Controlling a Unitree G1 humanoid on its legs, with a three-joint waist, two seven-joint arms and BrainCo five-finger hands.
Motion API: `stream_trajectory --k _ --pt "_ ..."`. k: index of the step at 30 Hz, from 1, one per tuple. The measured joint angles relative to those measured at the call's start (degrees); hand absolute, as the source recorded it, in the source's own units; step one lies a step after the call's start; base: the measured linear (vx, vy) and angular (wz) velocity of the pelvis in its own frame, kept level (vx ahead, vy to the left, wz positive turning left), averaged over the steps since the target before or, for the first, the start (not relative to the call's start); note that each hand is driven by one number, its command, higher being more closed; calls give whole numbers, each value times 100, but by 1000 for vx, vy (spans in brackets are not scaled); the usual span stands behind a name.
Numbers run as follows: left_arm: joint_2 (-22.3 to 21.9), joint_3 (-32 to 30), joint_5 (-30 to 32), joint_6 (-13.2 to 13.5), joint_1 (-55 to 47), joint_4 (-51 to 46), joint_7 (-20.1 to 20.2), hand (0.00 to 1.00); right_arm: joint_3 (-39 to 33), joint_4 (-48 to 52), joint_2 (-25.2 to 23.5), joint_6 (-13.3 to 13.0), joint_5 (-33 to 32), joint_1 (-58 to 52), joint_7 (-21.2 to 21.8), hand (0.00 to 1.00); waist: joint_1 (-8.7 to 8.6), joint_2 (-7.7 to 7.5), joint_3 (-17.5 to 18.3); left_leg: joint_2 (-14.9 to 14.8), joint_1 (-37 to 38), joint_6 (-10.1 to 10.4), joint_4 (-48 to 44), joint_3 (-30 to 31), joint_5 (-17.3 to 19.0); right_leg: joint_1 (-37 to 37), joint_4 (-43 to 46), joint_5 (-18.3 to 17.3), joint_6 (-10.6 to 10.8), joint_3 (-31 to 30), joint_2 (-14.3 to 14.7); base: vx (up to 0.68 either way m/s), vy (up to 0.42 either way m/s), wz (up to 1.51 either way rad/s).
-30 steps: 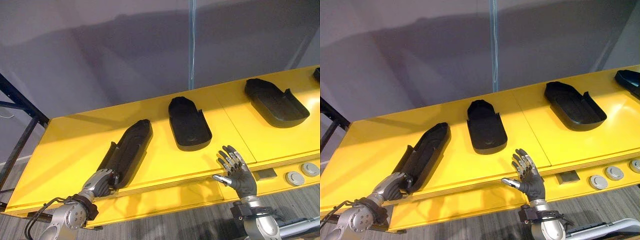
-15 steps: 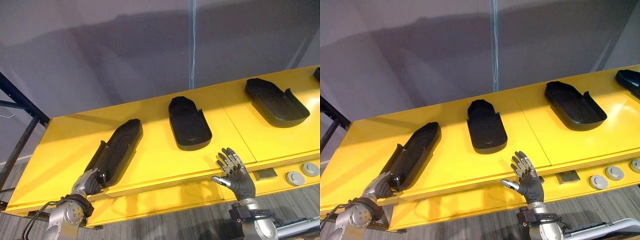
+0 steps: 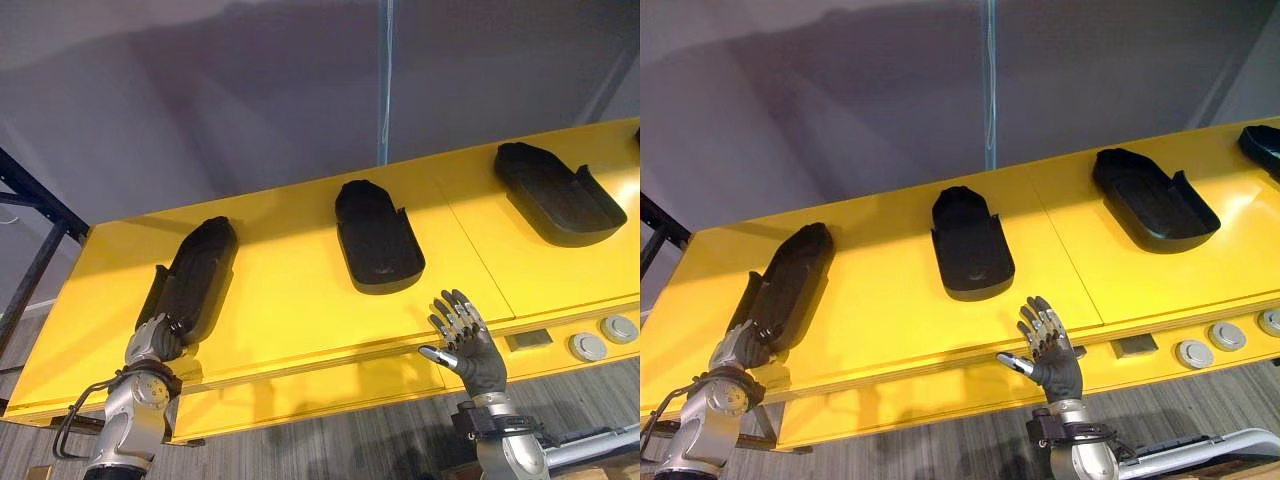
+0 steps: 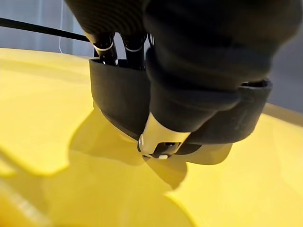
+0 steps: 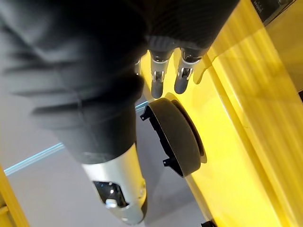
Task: Walk over and take plastic housings, then place them on the shelf
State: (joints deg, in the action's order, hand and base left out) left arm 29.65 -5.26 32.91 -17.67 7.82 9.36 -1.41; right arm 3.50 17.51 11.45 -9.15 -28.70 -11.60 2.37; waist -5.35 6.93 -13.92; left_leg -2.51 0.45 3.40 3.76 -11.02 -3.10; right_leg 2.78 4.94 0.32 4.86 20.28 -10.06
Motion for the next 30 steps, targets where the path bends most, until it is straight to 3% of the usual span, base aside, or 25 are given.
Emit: stream_trajectory --k 5,6,10,18,24,29,30 --pt "22 5 0 -168 264 127 -176 100 6 0 -64 -1 0 69 0 0 -2 -38 -141 0 -4 1 -4 -78 2 62 67 -1 -1 -97 -5 -18 10 -8" --pt "22 5 -2 -176 287 156 -194 0 6 0 -64 0 0 68 0 0 -4 -40 -146 0 -12 1 -4 -82 2 72 70 -1 -1 -101 -6 -18 11 -4" --pt "67 -2 -35 -228 441 293 -403 0 12 1 -68 -1 0 78 4 0 -4 -56 -161 -4 -29 -4 -11 -129 -1 129 104 -1 -1 -157 -2 -5 11 -6" --pt "-54 -150 -881 -95 325 -160 -874 0 25 7 -321 -2 3 73 58 0 -1 -183 -247 3 66 -6 3 -146 -2 97 126 -1 -1 -197 -8 0 3 -1" --pt "-517 -195 -1421 357 -259 -1096 -1084 0 252 6 -522 -5 112 48 106 0 -3 -275 -270 12 210 -8 51 -47 -3 -153 -3 0 1 -60 -3 14 8 10" --pt "-1130 -149 -2326 709 -1096 -2280 -923 0 378 3 -662 -11 236 25 101 0 28 -314 -88 -9 300 -7 90 32 -3 -357 -162 2 -1 71 41 24 0 10" --pt "-1283 -150 -2651 897 -1325 -2541 -922 0 363 -9 -707 -39 257 -8 88 0 69 -324 -4 -23 318 -7 91 37 -3 -404 -208 3 -1 93 59 16 -4 5"
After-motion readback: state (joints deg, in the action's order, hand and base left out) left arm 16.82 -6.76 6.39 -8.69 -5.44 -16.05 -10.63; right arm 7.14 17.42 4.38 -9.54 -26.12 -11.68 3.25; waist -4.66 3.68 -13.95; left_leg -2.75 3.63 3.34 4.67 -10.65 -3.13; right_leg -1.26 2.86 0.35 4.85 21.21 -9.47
